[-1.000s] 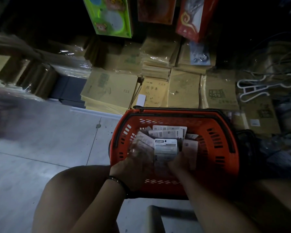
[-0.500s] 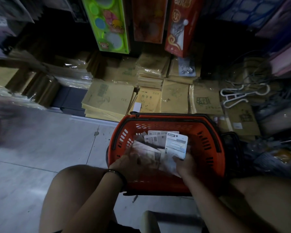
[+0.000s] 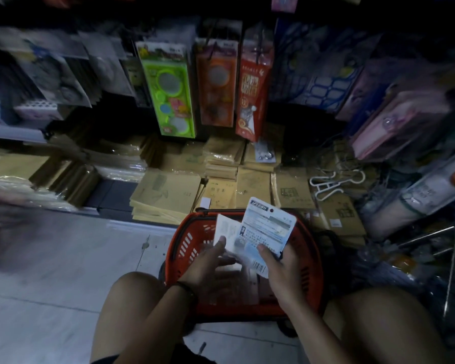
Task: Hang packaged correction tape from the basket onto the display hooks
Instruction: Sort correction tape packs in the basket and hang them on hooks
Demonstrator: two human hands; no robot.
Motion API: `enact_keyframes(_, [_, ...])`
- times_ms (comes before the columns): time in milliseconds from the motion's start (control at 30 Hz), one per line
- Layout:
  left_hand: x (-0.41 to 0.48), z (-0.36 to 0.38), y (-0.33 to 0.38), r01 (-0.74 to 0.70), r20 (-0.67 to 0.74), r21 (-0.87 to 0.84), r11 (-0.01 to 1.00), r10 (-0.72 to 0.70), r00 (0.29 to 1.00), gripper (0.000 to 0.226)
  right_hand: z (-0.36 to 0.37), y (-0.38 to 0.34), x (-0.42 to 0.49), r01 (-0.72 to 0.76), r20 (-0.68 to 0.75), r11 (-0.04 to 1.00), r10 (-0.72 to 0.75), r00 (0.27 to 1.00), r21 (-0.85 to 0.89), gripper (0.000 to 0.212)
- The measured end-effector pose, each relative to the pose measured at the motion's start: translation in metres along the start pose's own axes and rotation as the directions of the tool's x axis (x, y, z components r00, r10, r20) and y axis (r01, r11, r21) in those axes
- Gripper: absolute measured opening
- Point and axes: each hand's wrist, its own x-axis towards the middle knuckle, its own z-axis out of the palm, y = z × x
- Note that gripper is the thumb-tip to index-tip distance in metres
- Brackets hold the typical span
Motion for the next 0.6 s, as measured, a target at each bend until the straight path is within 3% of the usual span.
enact_keyframes(100, [-0.012, 0.010, 0.003, -0.040, -0.009, -0.125, 0.991, 0.040, 0.999, 0.064, -0.001, -0.018, -0.017, 0.046, 0.055, 0.998, -0.044, 0.998, -0.040, 0.011])
enact_keyframes(200, [-0.027, 0.019, 0.007, -0.079, -0.033, -0.184, 0.980, 0.075, 0.997, 0.077, -0.008, -0.042, -0.029, 0.139, 0.128, 0.979, -0.120, 0.984, -0.151, 0.016])
enact_keyframes(267, [-0.036, 0.020, 0.012, -0.109, -0.030, -0.291, 0.950, 0.105, 0.994, 0.086, -0.015, -0.065, -0.035, 0.184, 0.228, 0.967, -0.142, 0.963, -0.176, 0.007])
enact_keyframes(300, [-0.041, 0.018, 0.017, -0.127, -0.022, -0.322, 0.938, 0.126, 0.992, 0.086, -0.020, -0.078, -0.036, 0.227, 0.287, 0.955, -0.167, 0.943, -0.191, 0.020])
enact_keyframes(433, [-0.063, 0.017, 0.047, -0.179, 0.076, -0.234, 0.956, 0.202, 0.976, 0.088, -0.042, -0.114, -0.037, 0.399, 0.525, 0.889, -0.235, 0.818, -0.224, 0.058])
enact_keyframes(533, [-0.077, 0.025, 0.065, -0.198, 0.152, -0.230, 0.953, 0.236, 0.960, 0.072, -0.048, -0.134, -0.036, 0.646, 0.608, 0.708, -0.387, 0.693, -0.285, 0.062])
enact_keyframes(600, [-0.087, 0.032, 0.070, -0.197, 0.141, -0.239, 0.951, 0.234, 0.962, 0.065, -0.050, -0.143, -0.034, 0.733, 0.624, 0.618, -0.462, 0.631, -0.284, 0.061])
